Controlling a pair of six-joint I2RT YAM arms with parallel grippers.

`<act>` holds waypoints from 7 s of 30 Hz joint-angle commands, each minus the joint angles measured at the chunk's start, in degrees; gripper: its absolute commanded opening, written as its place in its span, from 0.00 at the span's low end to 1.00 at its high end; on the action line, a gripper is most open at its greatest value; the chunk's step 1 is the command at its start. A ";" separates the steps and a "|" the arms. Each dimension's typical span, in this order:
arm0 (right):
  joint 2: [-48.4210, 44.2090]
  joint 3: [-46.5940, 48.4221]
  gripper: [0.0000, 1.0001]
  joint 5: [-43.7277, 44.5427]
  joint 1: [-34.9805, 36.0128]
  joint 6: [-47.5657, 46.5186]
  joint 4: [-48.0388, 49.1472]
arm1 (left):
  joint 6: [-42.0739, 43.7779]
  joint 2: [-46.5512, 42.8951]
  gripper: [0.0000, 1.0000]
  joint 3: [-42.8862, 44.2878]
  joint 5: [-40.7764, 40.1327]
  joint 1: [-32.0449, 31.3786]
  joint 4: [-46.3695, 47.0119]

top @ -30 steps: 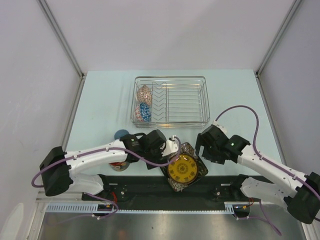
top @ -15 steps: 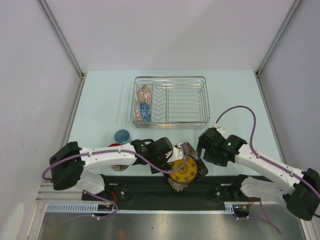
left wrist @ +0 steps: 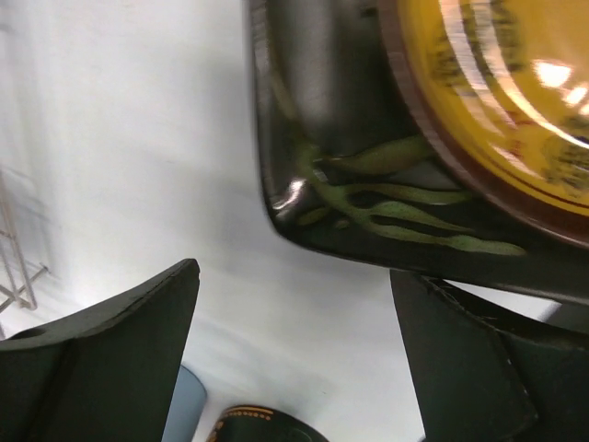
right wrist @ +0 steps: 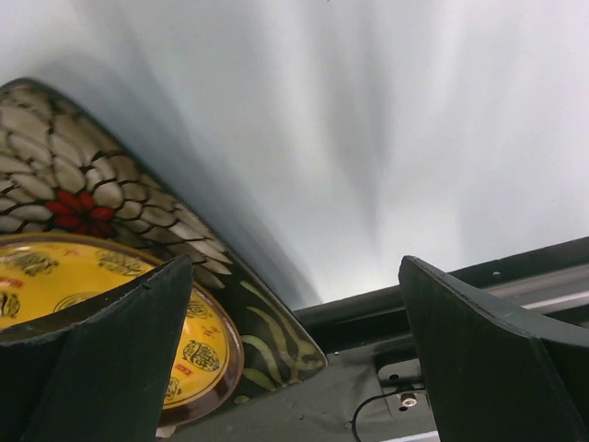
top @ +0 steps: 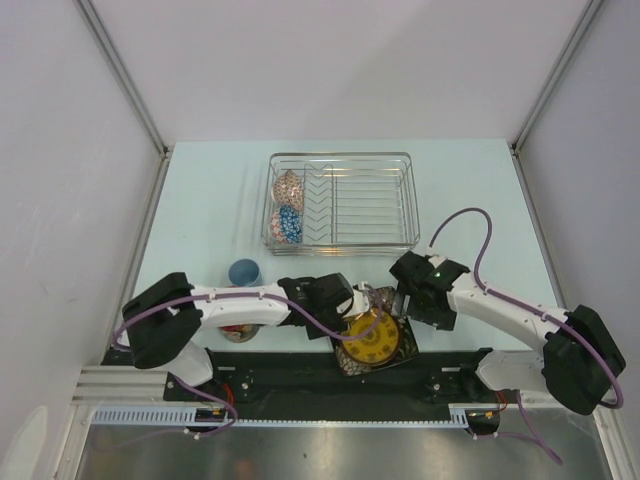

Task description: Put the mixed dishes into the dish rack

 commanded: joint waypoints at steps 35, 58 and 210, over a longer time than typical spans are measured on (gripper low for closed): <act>-11.71 -6.64 0.84 -20.78 1.51 -5.47 13.55 | -2.30 -5.94 0.90 5.82 7.32 1.38 -8.62; -10.73 -19.91 0.72 -35.36 -8.86 -5.65 27.44 | -1.06 5.13 0.89 11.88 9.25 1.38 -2.38; 41.38 54.60 0.00 -19.99 -4.12 -118.60 43.79 | 5.61 -30.72 0.97 12.50 19.10 37.16 -20.75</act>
